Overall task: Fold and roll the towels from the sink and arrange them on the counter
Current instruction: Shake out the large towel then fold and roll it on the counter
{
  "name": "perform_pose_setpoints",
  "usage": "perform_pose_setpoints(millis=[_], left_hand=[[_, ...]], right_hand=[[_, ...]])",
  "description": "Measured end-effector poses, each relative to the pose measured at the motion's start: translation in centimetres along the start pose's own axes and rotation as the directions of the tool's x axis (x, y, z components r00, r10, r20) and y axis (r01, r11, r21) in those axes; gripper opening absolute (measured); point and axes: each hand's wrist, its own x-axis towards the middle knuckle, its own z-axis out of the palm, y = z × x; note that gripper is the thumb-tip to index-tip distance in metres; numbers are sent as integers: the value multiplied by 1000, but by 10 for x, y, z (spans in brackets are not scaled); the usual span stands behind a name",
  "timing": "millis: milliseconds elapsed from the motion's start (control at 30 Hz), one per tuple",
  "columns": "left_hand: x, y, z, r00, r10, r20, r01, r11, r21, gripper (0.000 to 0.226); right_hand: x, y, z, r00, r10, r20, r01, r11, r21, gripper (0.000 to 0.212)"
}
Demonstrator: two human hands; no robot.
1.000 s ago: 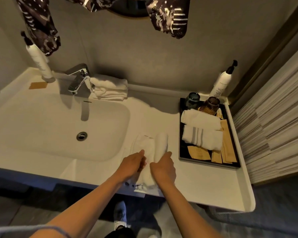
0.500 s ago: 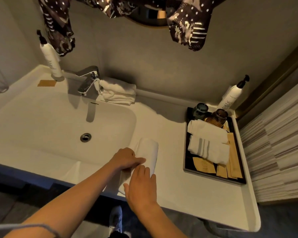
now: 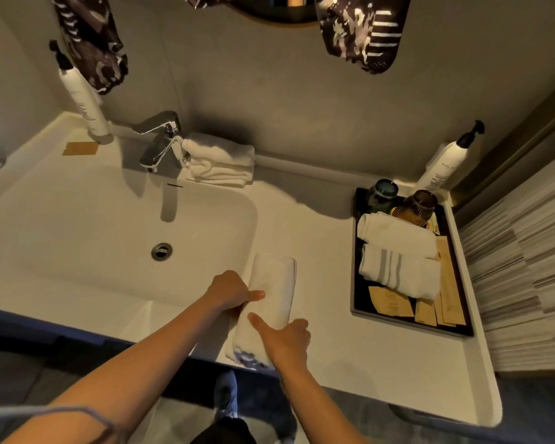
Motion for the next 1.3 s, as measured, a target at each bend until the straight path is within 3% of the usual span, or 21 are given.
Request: perform_pose_setpoints(millis=[133,300,400,633,733,800,867,933,1000,1067,1133,1200,1300], left_hand=[[1,-1,2,1000,10,-24,-10,1000,0,53],[9,-7,3,1000,6,-9,-6,999,36,47],[12,-5,0,1000,-3,6,3,999,43,54],[-5,-29,7,988,-151,9,150,966,-210,139],[-18,-25,7,994,-105,34,110,939,-325,129],[-27,-15,9,974,-73,212,185,797,-575,118],[-37,-2,8,922,32,386,301,570,-764,105],[-42,8,0,889,130,439,358,401,-843,83],[-43,18,-16,884,216,414,343,299,-890,71],[-32,27,-34,910,249,333,251,308,-918,64],[-14,33,-49,941,239,240,150,341,-928,65],[3,39,-59,962,190,197,102,420,-902,72],[37,42,-70,989,96,112,36,576,-816,67]], right_hand=[[-1,-2,11,996,6,91,-6,1000,-9,128],[-6,-8,21,998,-2,-61,-13,970,-242,102],[-12,-16,28,994,-12,-112,-17,967,-255,95],[2,-23,-3,995,6,95,5,993,-114,79],[5,-26,-10,989,22,147,-35,995,89,90],[5,-31,-16,986,-2,168,-36,974,222,84],[3,-39,-24,975,-15,223,-58,947,317,68],[4,-45,-30,945,-48,323,-84,920,383,56],[3,-54,-35,910,-201,363,44,917,396,42],[12,-62,-40,890,-266,370,101,907,409,42],[25,-71,-45,885,-267,381,113,917,382,57],[41,-77,-46,855,-308,418,222,944,244,68],[57,-99,-57,883,-252,396,202,966,163,79]])
